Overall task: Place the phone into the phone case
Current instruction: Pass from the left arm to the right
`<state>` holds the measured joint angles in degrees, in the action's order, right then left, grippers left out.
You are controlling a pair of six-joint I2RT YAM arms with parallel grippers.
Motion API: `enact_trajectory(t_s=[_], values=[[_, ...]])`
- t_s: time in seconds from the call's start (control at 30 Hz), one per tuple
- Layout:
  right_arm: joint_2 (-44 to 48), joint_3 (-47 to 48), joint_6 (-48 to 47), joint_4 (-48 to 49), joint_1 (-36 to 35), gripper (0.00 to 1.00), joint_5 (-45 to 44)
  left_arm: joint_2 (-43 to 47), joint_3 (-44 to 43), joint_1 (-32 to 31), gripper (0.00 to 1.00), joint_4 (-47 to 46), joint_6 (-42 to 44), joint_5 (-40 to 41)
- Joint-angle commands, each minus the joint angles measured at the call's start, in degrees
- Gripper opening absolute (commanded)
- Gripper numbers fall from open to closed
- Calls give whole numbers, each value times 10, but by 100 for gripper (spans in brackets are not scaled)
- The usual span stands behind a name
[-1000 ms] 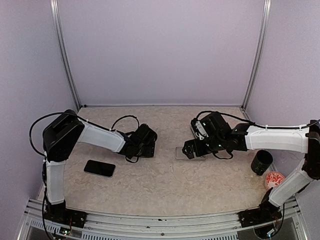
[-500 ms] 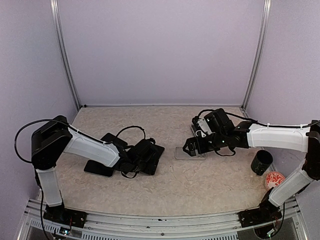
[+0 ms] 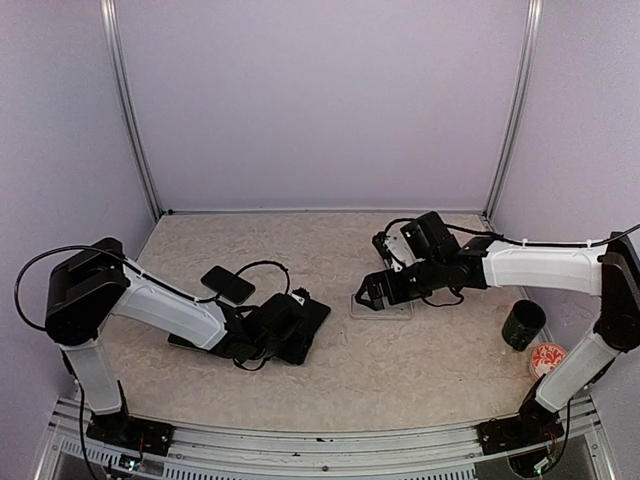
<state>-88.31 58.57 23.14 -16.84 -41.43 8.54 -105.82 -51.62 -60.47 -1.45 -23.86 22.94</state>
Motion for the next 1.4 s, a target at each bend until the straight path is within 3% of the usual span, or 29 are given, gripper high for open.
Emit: enact_trajectory(t_s=[0.0,0.4,1.37], values=[[-16,17,-6,2,5,99,38,37,27,-6,12,-37,18,18],[-33,16,-2,18,5,99,119,75,50,-34,13,-78,52,29],[-52,-17,4,47,6,99,186,115,89,-136,13,-185,139,67]])
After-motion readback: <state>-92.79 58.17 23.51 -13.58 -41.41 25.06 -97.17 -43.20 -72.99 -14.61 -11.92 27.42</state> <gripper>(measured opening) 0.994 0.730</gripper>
